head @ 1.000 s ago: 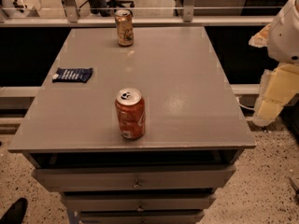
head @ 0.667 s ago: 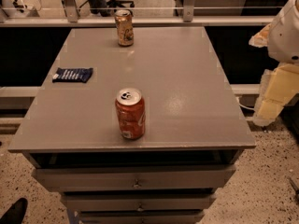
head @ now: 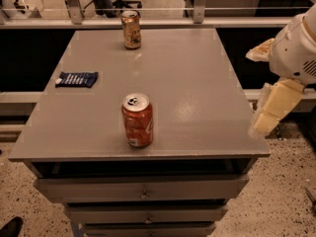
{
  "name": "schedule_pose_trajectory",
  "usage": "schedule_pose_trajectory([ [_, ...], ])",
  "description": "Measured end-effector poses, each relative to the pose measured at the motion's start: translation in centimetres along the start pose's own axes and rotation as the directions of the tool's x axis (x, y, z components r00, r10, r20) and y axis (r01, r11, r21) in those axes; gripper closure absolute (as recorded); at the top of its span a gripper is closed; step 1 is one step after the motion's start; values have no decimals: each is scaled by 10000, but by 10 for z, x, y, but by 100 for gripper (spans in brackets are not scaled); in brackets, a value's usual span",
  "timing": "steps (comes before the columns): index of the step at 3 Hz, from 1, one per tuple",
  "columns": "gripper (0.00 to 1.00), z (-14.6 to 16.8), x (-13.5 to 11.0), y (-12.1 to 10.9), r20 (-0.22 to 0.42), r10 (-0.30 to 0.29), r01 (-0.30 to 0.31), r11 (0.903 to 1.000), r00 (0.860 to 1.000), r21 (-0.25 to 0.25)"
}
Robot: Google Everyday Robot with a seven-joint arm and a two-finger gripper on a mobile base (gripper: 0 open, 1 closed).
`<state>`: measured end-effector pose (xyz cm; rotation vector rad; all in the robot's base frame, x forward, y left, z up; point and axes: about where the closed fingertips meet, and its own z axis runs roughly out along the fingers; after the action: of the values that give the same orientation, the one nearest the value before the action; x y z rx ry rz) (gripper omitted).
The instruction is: Pick coke can
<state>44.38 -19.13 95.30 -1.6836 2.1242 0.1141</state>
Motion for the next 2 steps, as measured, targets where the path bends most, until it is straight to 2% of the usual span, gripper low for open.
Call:
schedule_pose_trajectory([
  [1,0,28,-39,13,1952,-100,201,9986,9807,-497],
  [2,0,56,-91,26,3999,-20,506,9925,9166,-1111],
])
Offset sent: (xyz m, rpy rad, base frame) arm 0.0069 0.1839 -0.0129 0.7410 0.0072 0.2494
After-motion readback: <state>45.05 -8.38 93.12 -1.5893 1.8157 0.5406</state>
